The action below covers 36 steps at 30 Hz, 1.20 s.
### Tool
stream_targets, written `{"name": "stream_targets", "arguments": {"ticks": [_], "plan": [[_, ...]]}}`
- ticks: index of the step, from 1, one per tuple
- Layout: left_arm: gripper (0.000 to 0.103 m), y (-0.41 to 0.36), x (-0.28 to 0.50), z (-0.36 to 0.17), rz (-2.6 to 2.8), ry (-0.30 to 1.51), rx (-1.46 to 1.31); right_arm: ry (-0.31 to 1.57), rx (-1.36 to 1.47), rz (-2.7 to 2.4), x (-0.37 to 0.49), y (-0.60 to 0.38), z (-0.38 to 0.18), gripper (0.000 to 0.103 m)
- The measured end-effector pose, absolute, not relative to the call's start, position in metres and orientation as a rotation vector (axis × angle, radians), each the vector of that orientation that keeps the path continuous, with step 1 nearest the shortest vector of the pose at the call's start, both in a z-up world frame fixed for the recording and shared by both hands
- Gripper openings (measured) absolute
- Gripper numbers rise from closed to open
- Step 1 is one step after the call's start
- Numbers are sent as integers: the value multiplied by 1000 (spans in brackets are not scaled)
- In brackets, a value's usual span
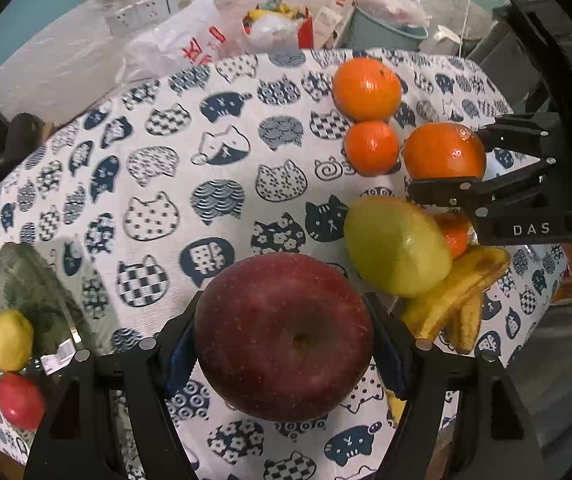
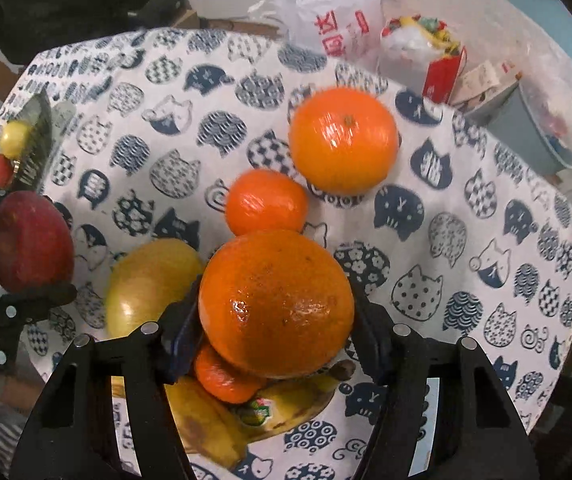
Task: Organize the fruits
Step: 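Carry apple and orange onto the green glass plate and open both tools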
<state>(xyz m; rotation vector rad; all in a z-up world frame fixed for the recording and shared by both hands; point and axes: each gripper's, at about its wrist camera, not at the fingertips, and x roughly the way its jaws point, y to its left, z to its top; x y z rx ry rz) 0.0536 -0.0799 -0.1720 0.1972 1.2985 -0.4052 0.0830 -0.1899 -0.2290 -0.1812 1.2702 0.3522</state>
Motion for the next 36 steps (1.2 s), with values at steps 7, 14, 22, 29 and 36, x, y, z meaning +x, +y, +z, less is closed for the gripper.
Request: {"name": "stream_targets", "arguments": {"ticks": [7, 14, 22, 29, 36], "plan": [[76, -56, 43, -140, -370, 1234, 163, 1184, -188, 378, 70, -172, -192, 65], [76, -33, 33, -111, -331, 1163, 117, 1115, -193, 422, 61, -152, -160, 65], [76, 0, 21, -88, -280, 1113, 67, 1060, -205, 468, 52, -125, -132, 65], [76, 23, 12, -81, -247, 1092, 47, 1028, -227, 519, 47, -95, -118, 65], [76, 47, 8, -80, -208, 1088, 18, 1021, -250, 557, 48, -68, -113, 65]]}}
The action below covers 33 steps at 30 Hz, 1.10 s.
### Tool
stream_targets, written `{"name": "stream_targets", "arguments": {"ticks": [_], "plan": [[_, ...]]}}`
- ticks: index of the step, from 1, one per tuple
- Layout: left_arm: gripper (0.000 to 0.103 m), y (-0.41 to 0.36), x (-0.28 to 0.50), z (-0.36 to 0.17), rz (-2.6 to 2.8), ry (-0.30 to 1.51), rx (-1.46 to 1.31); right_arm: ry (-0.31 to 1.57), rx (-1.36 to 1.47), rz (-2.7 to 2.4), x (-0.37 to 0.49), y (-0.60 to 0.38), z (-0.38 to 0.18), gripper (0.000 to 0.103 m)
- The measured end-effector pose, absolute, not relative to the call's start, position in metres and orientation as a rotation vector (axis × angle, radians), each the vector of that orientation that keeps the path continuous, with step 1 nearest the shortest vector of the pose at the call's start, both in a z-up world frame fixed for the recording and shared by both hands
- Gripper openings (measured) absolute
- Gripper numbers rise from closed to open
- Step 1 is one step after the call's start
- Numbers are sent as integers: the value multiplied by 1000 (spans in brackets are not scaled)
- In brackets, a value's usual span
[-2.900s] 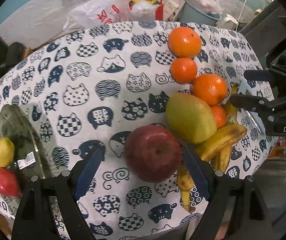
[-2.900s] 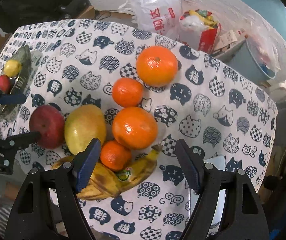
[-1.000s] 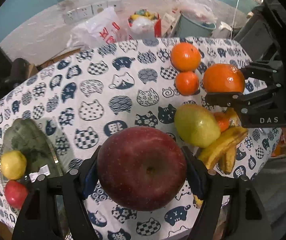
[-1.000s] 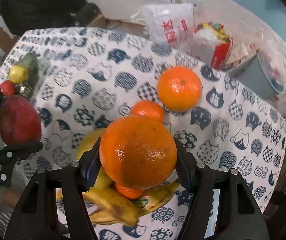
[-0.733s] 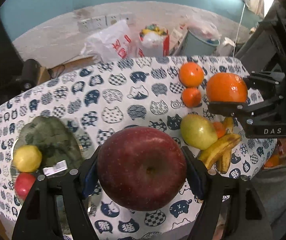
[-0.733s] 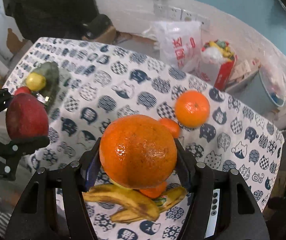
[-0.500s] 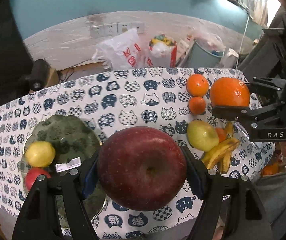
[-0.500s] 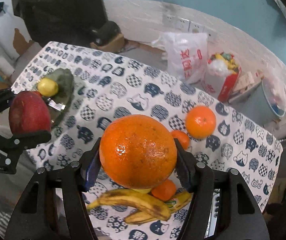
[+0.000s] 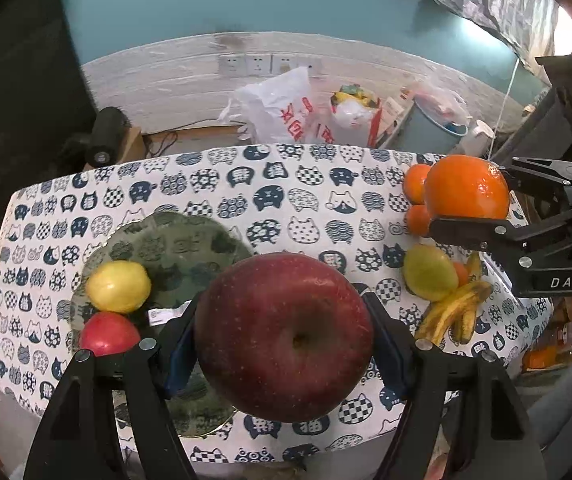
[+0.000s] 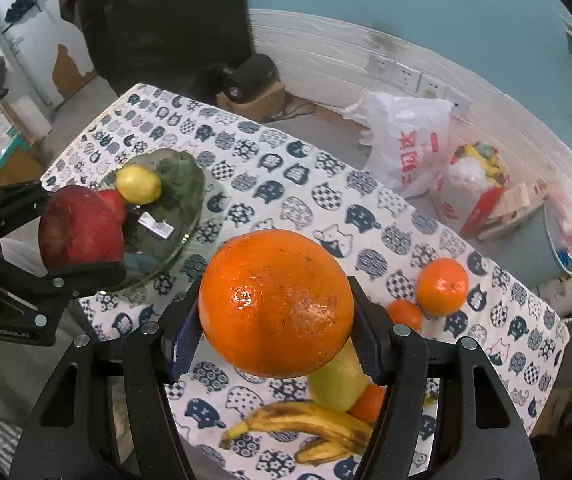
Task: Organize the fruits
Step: 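Carry apple and orange onto the green glass plate and open both tools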
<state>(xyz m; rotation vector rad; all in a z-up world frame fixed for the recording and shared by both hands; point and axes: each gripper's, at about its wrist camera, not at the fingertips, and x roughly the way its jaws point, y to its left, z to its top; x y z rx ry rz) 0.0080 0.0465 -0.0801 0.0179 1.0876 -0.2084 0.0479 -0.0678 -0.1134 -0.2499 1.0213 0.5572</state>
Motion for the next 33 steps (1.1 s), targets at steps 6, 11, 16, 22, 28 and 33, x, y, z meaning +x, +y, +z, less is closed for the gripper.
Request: {"name": "stream_targets", "arguments": {"ticks": [6, 11, 16, 22, 28, 33], "plan": [[76, 68, 4, -84, -168, 1097, -4, 1026, -272, 593, 52, -40, -115, 65], [76, 88, 1, -92, -133, 1113, -26, 1035, -285, 623, 56, -19, -119, 65], [76, 108, -3, -99, -100, 1128, -48, 1043, -306, 656, 59, 4, -123, 65], [76, 127, -7, -109, -71, 1149, -69, 1054, -321, 694, 61, 32, -129, 65], [76, 142, -10, -124, -48, 1183, -86, 1068, -345, 721, 63, 55, -139, 65], [76, 149, -10, -138, -36, 1217, -82, 1090, -371, 740, 62, 70, -154, 65]]}}
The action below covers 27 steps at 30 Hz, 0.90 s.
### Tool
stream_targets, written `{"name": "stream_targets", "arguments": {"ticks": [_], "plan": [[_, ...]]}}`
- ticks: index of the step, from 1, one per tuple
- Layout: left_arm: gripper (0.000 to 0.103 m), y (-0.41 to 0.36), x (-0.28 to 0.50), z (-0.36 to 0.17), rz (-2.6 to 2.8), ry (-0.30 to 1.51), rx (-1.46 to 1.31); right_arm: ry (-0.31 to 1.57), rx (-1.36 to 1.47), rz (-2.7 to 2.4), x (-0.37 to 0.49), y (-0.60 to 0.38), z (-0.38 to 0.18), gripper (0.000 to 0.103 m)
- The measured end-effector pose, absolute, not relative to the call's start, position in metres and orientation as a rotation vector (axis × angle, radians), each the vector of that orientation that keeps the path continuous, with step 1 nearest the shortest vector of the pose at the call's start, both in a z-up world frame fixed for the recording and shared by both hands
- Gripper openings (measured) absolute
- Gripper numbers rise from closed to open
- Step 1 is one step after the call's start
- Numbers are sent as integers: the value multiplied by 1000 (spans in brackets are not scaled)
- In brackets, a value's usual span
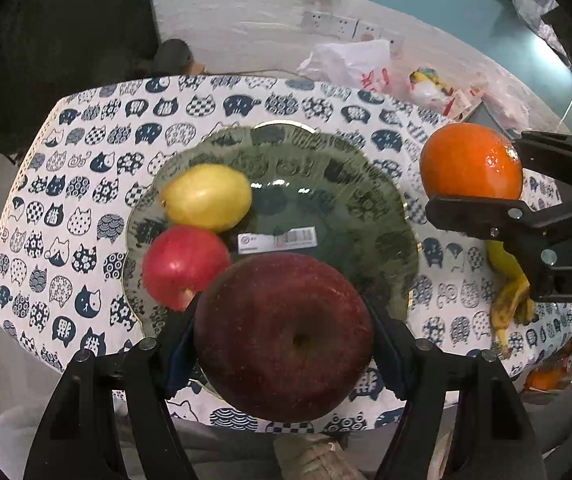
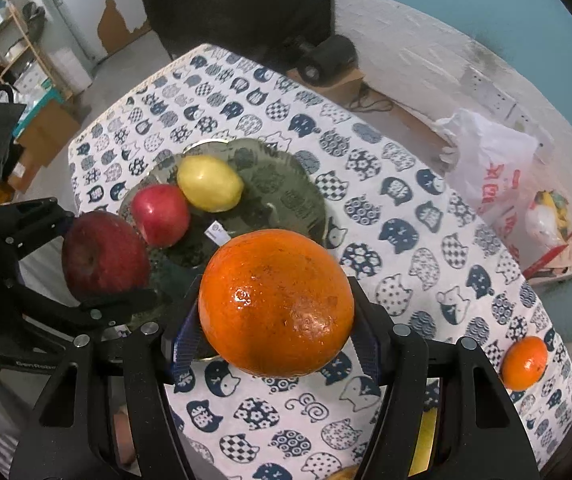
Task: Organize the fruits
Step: 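Carry apple and orange onto the green glass plate and open both tools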
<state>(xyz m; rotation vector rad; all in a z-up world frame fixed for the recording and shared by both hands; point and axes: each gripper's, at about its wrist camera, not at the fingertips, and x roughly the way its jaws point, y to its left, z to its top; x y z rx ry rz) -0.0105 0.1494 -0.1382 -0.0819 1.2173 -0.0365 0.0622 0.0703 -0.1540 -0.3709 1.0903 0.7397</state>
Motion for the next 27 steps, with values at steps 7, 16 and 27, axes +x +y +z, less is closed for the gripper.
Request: {"name": "stream_targets", "arguments": {"ticks": [7, 16, 27], "plan": [[76, 153, -14, -155, -33, 1265, -84, 1117, -408, 771, 59, 86, -178, 65], [76, 153, -16, -175, -29, 1312, -81, 1159, -448, 788, 55, 96, -205, 65], [75, 154, -14, -181, -24, 1335, -71, 1182, -477, 811, 54, 106, -224, 66]]}}
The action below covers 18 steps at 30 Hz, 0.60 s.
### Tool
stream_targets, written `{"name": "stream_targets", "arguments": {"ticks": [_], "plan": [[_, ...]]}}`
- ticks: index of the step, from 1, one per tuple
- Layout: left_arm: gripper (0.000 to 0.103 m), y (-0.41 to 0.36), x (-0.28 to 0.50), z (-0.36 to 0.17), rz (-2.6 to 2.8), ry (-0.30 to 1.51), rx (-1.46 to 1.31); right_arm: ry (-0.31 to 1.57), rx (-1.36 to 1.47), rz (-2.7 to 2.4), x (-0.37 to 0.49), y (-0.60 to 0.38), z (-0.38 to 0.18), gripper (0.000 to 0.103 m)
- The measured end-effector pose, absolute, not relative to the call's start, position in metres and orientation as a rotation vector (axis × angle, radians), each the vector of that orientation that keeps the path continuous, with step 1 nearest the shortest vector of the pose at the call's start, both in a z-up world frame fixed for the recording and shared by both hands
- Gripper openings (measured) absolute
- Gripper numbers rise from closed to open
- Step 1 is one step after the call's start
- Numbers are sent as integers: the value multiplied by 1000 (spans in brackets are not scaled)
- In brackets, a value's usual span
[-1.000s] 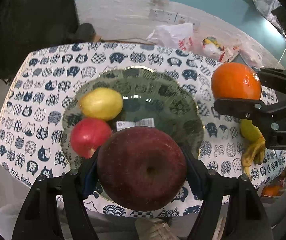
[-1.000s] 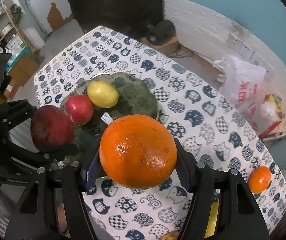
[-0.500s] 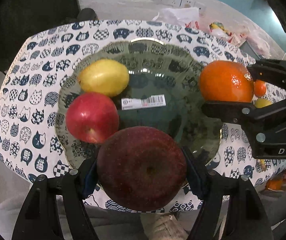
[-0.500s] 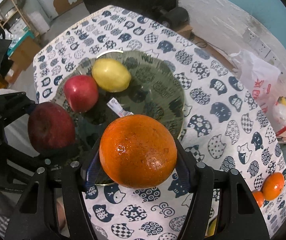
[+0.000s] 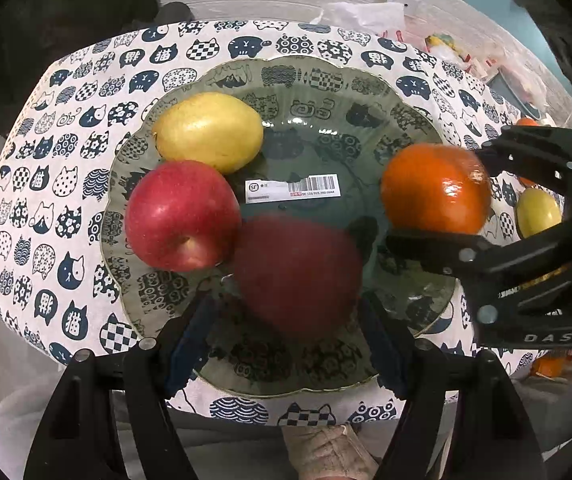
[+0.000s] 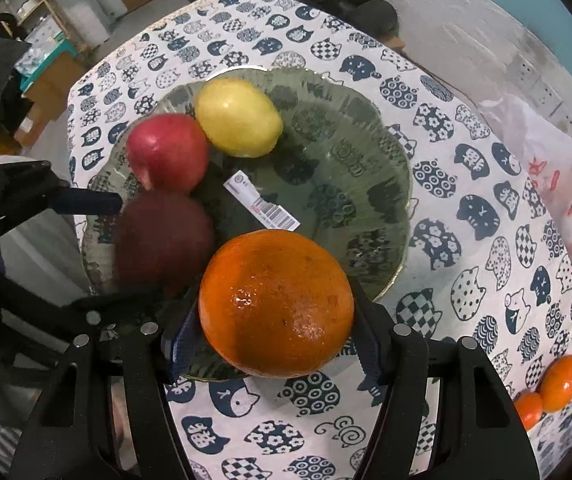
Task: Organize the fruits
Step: 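Carry apple and orange onto the green glass plate and open both tools, then withdraw both open tools from the plate back toward the remaining fruit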
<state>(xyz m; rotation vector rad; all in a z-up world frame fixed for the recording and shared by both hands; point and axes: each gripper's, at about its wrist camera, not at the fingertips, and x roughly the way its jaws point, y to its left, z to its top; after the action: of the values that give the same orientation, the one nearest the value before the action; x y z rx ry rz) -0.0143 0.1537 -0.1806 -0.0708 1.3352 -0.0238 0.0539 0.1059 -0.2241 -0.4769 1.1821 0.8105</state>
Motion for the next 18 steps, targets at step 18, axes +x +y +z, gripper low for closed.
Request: {"name": "stream_targets", "arguments": {"ticks": [18], "plan": [[75, 156, -16, -178, -15, 1342, -72, 1154, -408, 786, 57, 93, -209, 65]]}}
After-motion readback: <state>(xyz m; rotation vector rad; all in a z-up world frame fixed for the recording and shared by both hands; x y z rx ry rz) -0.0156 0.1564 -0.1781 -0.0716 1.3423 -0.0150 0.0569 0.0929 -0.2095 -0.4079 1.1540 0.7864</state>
